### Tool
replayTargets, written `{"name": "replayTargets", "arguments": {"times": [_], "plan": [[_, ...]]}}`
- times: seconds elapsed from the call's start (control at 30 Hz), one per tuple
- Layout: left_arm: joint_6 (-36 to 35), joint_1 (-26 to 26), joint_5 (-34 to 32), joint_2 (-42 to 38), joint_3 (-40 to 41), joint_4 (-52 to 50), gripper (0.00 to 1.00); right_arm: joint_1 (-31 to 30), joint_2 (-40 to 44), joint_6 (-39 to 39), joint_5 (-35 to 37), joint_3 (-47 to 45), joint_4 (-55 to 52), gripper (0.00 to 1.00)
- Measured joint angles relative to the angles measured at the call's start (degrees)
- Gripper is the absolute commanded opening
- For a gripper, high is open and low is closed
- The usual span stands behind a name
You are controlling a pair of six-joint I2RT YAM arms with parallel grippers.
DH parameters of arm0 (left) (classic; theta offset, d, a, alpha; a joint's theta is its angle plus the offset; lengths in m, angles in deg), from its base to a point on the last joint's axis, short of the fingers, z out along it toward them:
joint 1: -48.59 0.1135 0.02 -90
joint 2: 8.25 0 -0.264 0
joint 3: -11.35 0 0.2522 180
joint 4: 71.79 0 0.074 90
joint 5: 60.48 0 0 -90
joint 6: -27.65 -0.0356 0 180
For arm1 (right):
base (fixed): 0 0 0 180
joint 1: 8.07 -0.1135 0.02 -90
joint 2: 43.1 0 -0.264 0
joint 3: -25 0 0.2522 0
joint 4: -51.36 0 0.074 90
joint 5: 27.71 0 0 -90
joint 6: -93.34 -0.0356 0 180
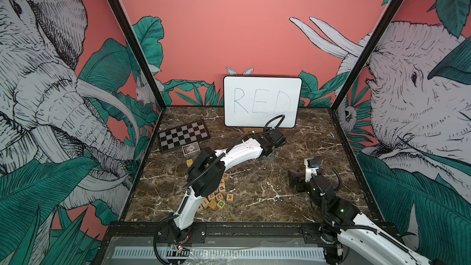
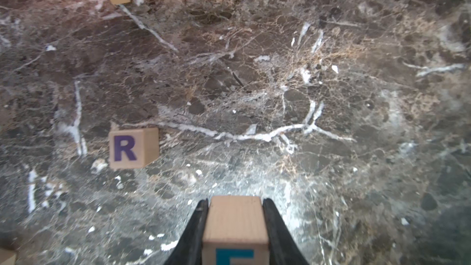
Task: Assemble the uppercase word "red" with letter blocks
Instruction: Place the letter block at the center of the board.
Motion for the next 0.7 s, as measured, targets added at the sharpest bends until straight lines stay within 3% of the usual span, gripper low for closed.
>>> {"name": "replayTargets", "arguments": {"times": [0.7], "plan": [[-3.58,5.14,1.20,6.27,-0.26,4.00,0.00,0.00,0.52,0.04,-0.07,0.00,-0.24,0.99]]}}
